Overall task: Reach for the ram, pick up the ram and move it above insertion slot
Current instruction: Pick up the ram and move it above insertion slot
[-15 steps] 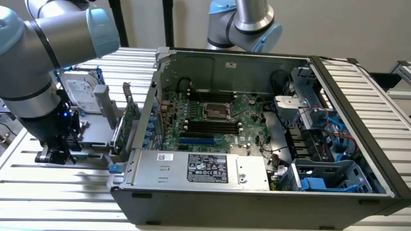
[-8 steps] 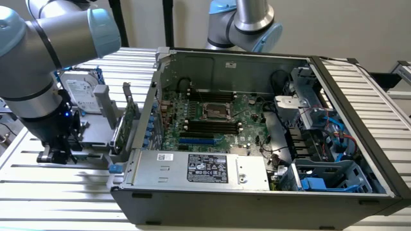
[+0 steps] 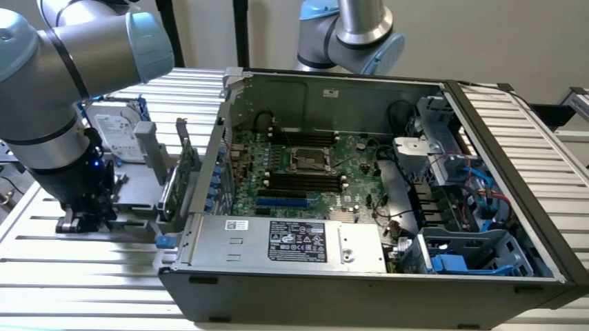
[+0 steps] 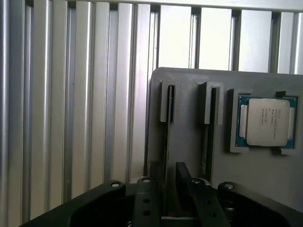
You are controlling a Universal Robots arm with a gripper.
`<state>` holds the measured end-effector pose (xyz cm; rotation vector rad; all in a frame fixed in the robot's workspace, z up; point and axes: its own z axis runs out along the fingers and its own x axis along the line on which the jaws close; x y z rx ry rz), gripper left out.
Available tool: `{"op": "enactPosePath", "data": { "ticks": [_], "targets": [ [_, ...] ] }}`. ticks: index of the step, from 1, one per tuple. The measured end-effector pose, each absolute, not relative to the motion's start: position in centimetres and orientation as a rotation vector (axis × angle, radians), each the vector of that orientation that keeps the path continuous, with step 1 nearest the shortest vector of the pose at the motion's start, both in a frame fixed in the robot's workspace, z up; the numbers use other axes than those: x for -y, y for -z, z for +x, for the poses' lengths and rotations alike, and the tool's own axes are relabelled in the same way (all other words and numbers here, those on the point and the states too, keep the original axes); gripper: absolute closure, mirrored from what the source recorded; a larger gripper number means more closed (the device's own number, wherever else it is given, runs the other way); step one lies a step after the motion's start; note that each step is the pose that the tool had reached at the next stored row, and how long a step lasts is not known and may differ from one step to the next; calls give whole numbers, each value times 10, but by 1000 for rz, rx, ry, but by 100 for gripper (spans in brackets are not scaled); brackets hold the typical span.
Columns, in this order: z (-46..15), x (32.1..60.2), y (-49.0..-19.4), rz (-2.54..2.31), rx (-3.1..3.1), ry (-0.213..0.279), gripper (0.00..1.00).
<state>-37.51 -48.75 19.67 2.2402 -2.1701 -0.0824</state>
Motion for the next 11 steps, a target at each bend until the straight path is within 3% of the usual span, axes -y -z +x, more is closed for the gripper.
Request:
{"op": "enactPosePath", "data": {
  "ticks": [5, 11],
  "targets": [
    [-375, 488, -197, 2240, 2170, 82, 87],
    [-375, 488, -197, 2239, 2171, 82, 87]
  ]
}}
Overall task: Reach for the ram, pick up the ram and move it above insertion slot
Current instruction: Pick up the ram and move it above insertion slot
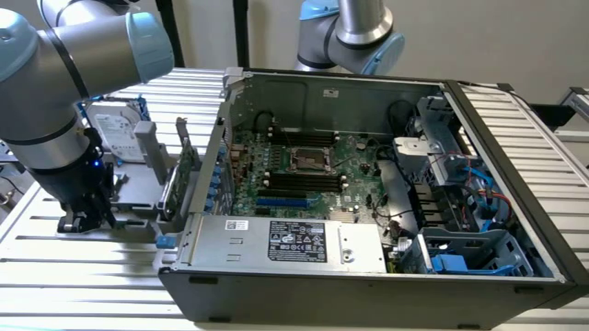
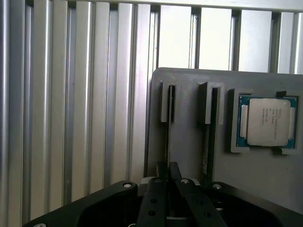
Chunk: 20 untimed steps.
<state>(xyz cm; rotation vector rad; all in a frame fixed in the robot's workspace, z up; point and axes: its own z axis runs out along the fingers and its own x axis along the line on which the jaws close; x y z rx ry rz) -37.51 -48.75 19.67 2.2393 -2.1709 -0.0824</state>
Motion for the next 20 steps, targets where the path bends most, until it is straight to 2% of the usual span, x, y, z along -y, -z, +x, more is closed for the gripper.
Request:
{"op": "enactPosePath", "data": {
  "ticks": [20],
  "targets": [
    [-375, 488, -204, 2197, 2214, 85, 87]
  ]
}}
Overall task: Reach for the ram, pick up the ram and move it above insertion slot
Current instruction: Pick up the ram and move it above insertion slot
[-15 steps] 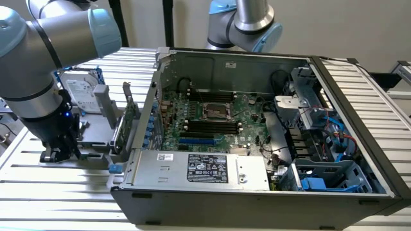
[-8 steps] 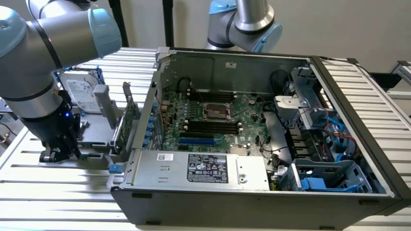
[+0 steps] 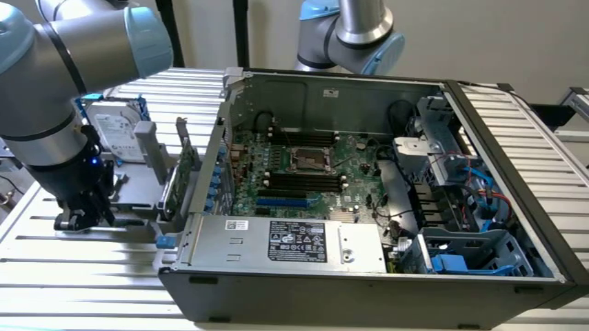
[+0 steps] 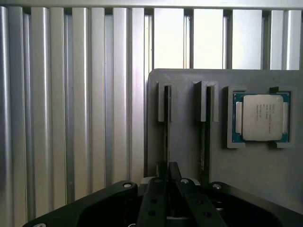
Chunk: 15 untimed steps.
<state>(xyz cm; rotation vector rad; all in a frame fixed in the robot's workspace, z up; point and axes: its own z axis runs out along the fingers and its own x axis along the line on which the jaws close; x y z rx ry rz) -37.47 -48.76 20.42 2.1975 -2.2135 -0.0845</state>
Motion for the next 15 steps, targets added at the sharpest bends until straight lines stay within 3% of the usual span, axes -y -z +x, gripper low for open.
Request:
{"op": "enactPosePath", "data": {
  "ticks": [15],
  "targets": [
    [-374, 488, -257, 2197, 2213, 86, 87]
  ]
}}
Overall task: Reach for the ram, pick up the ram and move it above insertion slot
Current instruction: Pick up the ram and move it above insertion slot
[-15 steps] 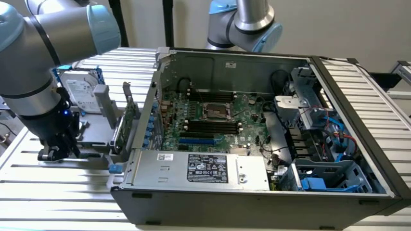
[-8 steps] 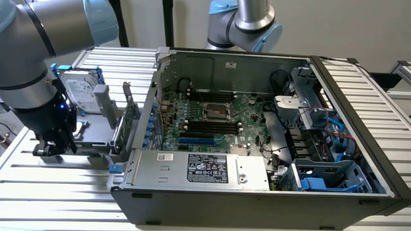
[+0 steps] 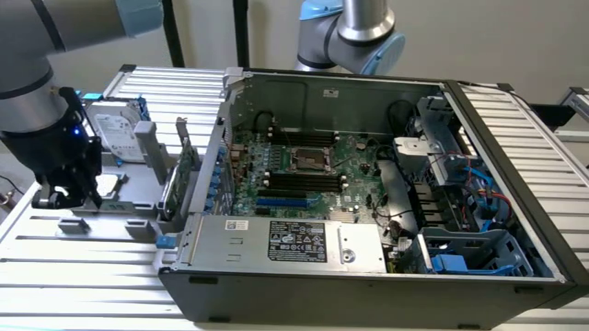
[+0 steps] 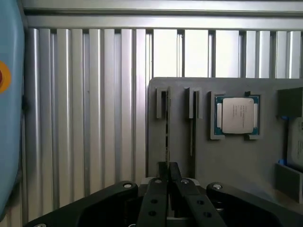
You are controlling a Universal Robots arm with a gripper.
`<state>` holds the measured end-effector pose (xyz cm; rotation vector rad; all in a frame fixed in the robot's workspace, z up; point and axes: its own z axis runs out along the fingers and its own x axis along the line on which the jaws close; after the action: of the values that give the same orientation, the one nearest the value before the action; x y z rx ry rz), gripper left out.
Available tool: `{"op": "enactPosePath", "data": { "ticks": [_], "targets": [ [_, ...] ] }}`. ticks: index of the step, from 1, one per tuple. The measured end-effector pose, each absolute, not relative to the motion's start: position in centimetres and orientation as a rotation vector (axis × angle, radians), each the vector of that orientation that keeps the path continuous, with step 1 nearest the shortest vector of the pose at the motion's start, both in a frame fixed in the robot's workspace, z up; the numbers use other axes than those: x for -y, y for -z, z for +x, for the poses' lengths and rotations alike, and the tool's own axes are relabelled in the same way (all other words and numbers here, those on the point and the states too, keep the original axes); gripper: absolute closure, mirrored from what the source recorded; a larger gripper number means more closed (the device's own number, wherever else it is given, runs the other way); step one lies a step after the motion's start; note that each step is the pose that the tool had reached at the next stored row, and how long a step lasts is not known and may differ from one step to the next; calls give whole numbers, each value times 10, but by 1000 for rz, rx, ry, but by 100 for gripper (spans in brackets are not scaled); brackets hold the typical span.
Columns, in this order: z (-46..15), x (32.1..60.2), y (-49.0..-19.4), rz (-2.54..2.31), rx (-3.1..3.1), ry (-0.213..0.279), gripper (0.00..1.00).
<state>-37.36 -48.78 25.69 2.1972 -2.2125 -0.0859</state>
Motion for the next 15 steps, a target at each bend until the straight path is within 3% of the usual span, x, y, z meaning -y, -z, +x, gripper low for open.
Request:
{"op": "enactPosePath", "data": {
  "ticks": [15],
  "targets": [
    [-342, 488, -325, 2212, 2207, 97, 87]
  ]
}}
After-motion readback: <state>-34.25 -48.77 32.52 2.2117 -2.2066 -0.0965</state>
